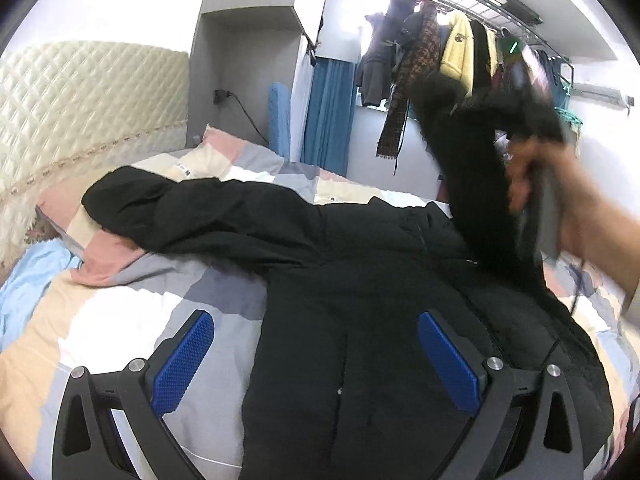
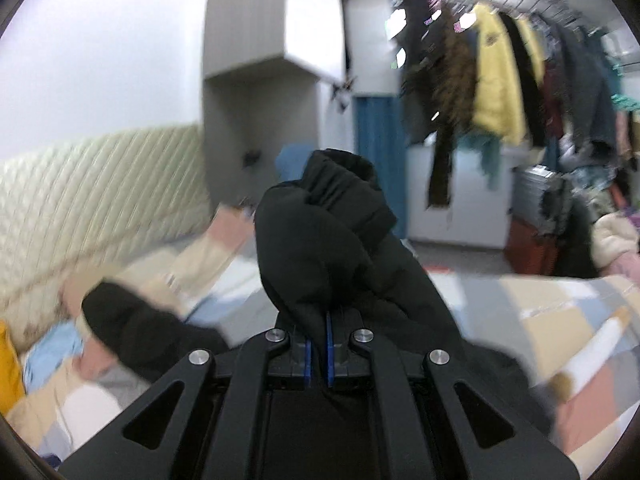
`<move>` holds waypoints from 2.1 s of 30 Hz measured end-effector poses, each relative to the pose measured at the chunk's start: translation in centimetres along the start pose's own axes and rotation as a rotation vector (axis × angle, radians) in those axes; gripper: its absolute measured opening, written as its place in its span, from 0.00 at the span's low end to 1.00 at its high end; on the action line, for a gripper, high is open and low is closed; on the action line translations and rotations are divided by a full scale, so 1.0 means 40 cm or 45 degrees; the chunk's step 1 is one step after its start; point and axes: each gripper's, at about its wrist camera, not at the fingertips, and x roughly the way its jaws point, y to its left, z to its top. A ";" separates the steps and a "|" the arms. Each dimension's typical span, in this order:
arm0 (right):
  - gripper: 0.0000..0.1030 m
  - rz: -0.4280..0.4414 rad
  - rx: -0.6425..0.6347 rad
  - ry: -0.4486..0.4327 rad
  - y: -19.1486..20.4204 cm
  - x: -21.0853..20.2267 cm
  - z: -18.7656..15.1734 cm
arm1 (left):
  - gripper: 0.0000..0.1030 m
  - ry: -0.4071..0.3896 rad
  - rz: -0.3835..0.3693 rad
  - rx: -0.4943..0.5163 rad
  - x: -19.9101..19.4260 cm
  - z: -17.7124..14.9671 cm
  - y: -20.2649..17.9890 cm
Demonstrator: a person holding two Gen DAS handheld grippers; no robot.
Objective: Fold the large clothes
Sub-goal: 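Lay the held sleeve across the jacket body and open the right tool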
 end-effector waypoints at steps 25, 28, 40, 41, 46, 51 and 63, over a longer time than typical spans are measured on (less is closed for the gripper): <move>0.68 0.103 -0.095 0.497 0.198 0.259 -0.383 | 1.00 0.002 -0.011 -0.068 0.028 -0.013 0.093; 0.68 0.136 -0.088 0.451 0.207 0.201 -0.340 | 1.00 -0.004 -0.004 -0.072 0.015 -0.011 0.093; 0.68 0.047 -0.077 0.228 0.097 -0.177 -0.188 | 1.00 -0.060 -0.004 0.038 -0.064 -0.004 0.009; 0.68 0.034 -0.070 0.206 0.085 -0.217 -0.179 | 1.00 -0.073 -0.012 0.061 -0.074 -0.001 -0.006; 0.68 -0.009 -0.041 0.119 0.038 -0.376 -0.151 | 1.00 -0.114 -0.009 0.131 -0.114 0.003 -0.064; 0.68 -0.033 0.000 0.071 -0.006 -0.501 -0.161 | 1.00 -0.102 -0.072 0.089 -0.155 -0.006 -0.088; 0.68 -0.149 0.099 0.027 -0.069 -0.674 -0.296 | 1.00 -0.092 -0.066 0.061 -0.189 -0.063 -0.110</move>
